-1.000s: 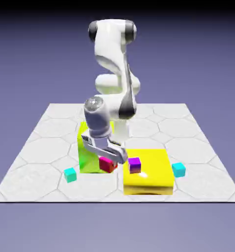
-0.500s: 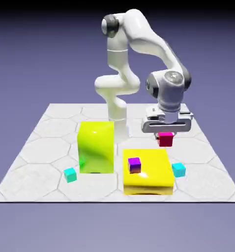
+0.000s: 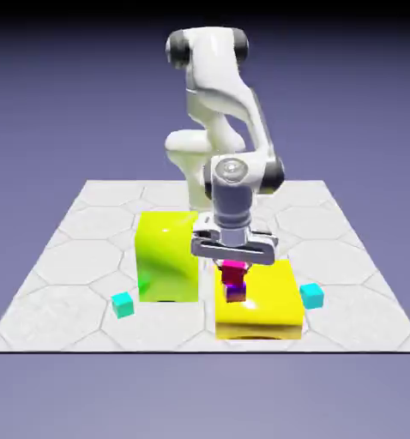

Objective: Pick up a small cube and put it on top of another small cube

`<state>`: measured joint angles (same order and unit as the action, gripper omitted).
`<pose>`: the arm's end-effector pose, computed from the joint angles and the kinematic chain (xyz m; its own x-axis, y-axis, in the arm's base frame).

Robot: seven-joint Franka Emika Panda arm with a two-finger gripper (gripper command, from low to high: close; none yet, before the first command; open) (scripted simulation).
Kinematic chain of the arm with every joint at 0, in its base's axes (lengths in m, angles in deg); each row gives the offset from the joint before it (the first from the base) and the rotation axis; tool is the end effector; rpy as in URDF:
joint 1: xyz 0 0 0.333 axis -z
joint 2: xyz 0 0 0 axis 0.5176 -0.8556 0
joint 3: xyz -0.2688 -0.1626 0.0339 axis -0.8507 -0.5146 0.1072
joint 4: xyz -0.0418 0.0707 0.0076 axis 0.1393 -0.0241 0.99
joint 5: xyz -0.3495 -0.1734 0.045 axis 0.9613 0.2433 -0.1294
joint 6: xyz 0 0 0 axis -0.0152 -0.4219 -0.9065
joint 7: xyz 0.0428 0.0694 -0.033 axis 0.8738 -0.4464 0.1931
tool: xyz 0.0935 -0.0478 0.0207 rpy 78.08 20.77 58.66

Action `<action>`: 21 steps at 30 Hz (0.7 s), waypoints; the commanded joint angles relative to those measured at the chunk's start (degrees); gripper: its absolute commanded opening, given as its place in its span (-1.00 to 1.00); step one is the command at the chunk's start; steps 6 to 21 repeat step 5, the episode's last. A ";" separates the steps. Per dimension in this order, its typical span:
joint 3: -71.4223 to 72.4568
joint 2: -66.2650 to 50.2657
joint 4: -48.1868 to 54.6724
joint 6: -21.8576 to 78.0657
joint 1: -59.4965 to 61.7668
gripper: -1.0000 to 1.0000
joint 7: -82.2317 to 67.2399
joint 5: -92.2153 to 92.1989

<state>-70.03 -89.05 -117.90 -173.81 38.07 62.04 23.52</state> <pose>0.4816 0.0681 0.2784 0.5137 -0.8457 -0.1444 -0.8346 -0.5316 0.1445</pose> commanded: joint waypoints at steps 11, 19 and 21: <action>-0.01 5.45 5.16 10.50 0.61 1.00 -0.72 -0.99; -0.01 5.45 5.16 10.50 0.61 1.00 -0.72 -0.99; -0.01 5.45 5.16 10.50 0.61 1.00 -0.72 -0.99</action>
